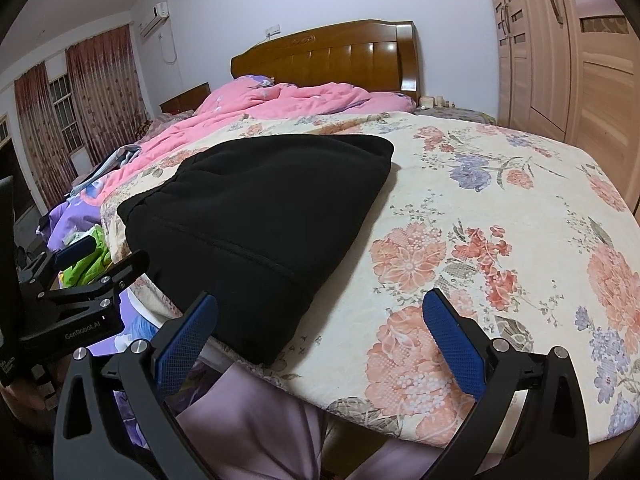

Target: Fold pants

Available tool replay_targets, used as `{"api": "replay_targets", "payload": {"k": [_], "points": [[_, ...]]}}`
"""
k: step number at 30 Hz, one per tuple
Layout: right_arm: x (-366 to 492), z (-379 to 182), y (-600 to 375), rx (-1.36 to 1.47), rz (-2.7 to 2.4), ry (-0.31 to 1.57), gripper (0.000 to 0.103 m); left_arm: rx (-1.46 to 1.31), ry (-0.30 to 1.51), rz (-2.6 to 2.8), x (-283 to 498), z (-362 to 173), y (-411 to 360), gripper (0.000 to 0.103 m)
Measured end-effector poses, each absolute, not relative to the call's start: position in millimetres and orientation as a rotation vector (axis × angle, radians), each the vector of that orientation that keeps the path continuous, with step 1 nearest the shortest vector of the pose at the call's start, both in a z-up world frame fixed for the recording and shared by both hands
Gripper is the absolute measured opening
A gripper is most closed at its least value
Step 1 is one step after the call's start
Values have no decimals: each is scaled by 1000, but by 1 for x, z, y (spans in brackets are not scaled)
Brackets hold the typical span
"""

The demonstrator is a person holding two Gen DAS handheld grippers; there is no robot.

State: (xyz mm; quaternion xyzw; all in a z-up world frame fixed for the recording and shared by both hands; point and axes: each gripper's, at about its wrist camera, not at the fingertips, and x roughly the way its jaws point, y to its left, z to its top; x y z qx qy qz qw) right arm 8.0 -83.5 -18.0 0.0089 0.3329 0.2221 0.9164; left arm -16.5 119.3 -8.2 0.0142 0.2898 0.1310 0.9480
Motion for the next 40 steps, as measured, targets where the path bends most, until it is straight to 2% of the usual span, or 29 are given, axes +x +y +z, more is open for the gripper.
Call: {"api": "replay_targets", "payload": {"k": [40], "points": [[10,-20,-85,23,465,694,99,-8,603,289,-16,-10,127,101]]}}
